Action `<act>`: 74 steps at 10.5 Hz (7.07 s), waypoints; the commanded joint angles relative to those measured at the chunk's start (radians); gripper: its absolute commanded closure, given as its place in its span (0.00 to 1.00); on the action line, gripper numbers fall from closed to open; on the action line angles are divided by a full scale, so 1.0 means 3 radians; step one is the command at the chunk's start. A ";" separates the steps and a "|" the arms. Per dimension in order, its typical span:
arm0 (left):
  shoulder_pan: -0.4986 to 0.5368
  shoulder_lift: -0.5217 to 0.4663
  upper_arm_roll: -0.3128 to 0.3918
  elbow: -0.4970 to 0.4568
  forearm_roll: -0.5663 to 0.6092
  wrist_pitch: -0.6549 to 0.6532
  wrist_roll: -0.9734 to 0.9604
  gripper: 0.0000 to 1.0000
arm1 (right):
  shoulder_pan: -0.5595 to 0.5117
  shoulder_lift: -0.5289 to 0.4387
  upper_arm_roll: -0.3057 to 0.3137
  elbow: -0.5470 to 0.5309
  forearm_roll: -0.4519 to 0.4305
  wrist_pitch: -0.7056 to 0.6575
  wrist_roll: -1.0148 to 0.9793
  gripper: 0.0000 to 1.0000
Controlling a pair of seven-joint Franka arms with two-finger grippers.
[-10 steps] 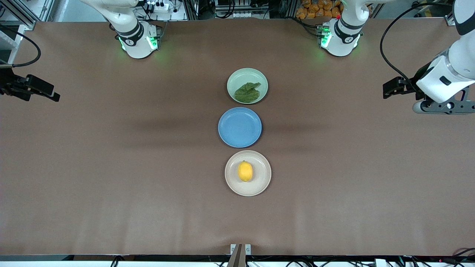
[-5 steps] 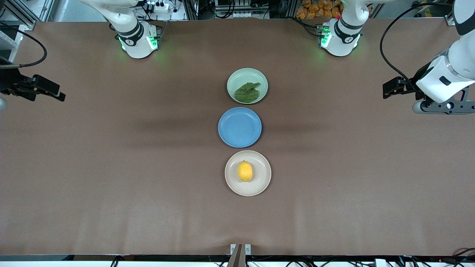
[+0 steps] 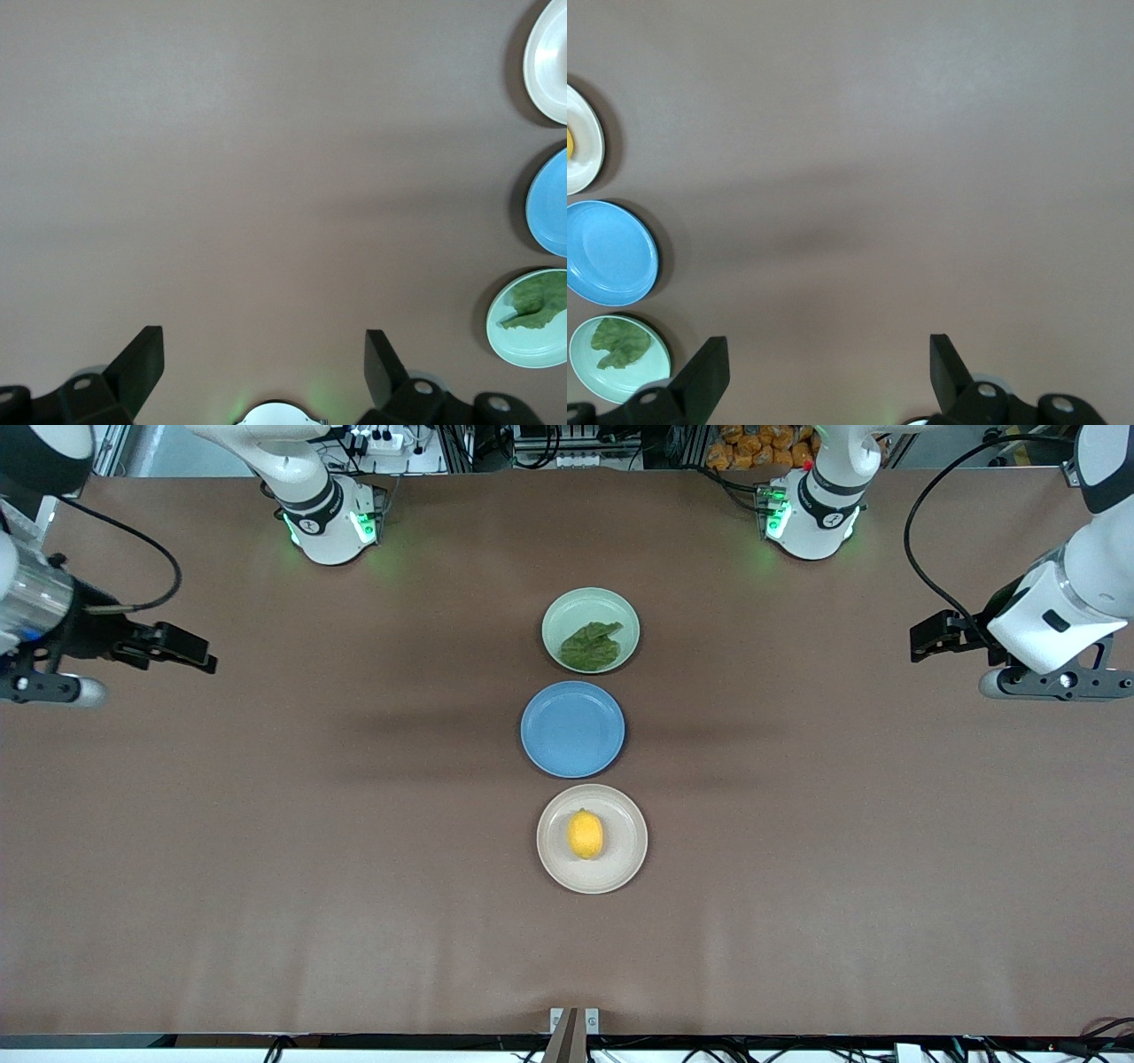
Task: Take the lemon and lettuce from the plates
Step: 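Reach the right gripper to the lettuce while the left gripper reaches the lemon, then close the right gripper on the lettuce while the left gripper grasps the lemon, then lift the lettuce with the right gripper while the left gripper lifts the lemon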
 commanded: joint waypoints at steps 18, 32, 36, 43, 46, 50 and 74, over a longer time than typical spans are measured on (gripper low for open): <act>-0.1171 0.1504 -0.0013 0.0274 -0.0491 0.1629 -0.0741 0.00 | 0.2453 0.0955 -0.0013 -0.0888 0.0219 0.1937 0.3857 0.00; -0.1734 0.2839 0.0007 0.0954 -0.0496 0.3593 -0.1678 0.00 | 0.3303 0.2050 -0.0028 -0.0331 -0.0078 0.2659 0.5750 0.00; -0.1770 0.3023 0.0012 0.0964 -0.0496 0.3952 -0.1719 0.00 | 0.3430 0.2111 -0.0028 -0.0351 -0.0078 0.2654 0.5858 0.00; -0.1790 0.3232 0.0017 0.0959 -0.0496 0.4217 -0.1719 0.00 | 0.3548 0.2132 -0.0034 -0.0382 -0.0250 0.2638 0.5955 0.98; -0.1790 0.3253 0.0012 0.0959 -0.0496 0.4259 -0.1724 0.00 | 0.3569 0.2122 -0.0039 -0.0387 -0.0415 0.2628 0.5976 1.00; -0.1775 0.3218 0.0002 0.0954 -0.0501 0.4243 -0.1852 0.56 | 0.3528 0.2035 -0.0054 -0.0352 -0.0420 0.2603 0.5971 1.00; -0.0338 0.2189 0.0038 0.0617 0.0051 0.0920 -0.0564 0.71 | 0.0621 0.0634 -0.0044 -0.1180 -0.0364 0.1682 0.1592 1.00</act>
